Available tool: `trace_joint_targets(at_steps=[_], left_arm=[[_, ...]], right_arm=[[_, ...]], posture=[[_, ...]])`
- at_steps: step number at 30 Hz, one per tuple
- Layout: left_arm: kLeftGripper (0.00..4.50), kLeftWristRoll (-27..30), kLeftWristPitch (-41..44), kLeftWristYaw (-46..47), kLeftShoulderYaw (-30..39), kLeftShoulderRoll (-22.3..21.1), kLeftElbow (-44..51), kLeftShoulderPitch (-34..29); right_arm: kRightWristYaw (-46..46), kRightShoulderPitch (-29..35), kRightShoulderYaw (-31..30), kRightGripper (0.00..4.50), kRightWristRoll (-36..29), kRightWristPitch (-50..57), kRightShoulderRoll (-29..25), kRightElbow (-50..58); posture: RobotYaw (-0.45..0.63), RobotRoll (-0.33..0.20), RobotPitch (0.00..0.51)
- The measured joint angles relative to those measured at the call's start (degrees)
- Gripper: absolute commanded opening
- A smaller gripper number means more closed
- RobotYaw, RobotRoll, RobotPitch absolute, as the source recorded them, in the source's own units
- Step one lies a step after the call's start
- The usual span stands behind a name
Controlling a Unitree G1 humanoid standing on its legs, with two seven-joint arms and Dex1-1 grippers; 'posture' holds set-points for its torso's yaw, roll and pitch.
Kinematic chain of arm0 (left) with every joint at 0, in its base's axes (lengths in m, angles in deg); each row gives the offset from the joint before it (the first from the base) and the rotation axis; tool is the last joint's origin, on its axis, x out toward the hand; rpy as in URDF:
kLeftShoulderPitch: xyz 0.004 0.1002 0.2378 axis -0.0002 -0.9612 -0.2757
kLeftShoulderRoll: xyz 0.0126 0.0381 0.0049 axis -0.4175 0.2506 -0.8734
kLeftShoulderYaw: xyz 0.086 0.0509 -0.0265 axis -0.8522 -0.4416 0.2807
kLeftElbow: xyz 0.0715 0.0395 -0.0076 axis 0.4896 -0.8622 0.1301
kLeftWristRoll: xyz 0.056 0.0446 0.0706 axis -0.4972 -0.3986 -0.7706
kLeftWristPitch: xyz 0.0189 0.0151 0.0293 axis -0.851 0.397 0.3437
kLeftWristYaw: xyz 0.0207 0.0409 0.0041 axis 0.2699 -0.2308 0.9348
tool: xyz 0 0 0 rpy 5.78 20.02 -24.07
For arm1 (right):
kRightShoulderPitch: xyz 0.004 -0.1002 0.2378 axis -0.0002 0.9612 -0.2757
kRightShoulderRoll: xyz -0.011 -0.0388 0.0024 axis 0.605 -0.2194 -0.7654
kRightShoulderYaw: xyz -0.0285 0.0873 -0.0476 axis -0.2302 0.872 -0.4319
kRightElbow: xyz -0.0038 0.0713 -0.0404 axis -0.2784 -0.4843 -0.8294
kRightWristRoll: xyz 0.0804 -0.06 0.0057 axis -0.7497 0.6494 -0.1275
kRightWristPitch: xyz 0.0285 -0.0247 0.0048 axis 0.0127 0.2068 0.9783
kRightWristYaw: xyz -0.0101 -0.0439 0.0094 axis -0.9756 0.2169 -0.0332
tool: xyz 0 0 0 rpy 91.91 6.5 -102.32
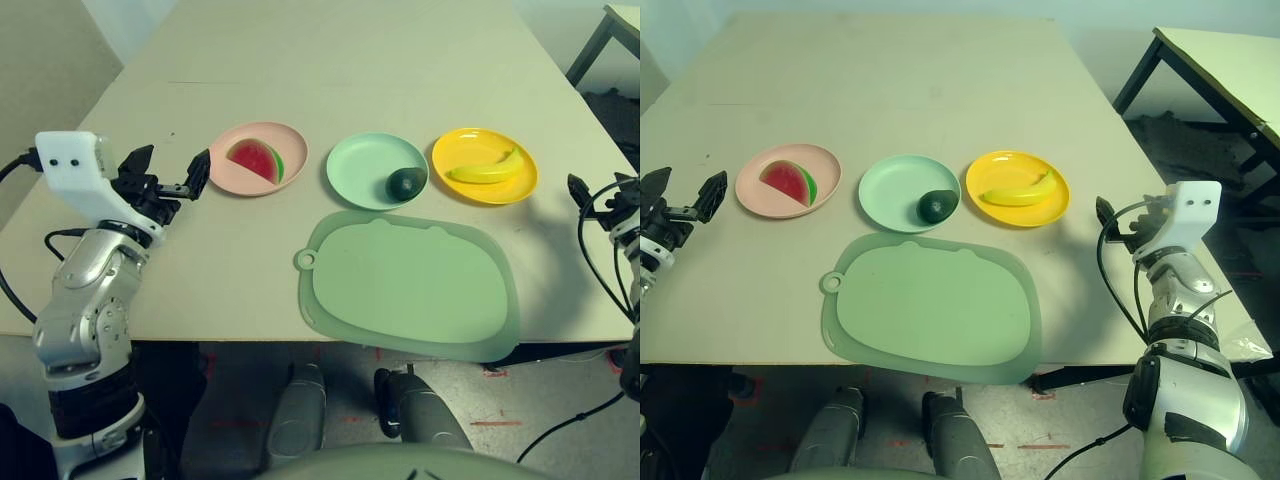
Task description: Place the fruits into color-matched plates.
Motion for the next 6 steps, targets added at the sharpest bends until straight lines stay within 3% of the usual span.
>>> trace_joint_targets(at_steps=[6], left_arm=[[4.48, 0.0, 0.0, -0.1, 0.0, 0.0, 0.0, -0.4]], right_arm=[[0.2, 0.0, 0.0, 4.5, 0.0, 0.0, 0.0, 0.0]], posture=[[0.09, 0.0, 0.184]])
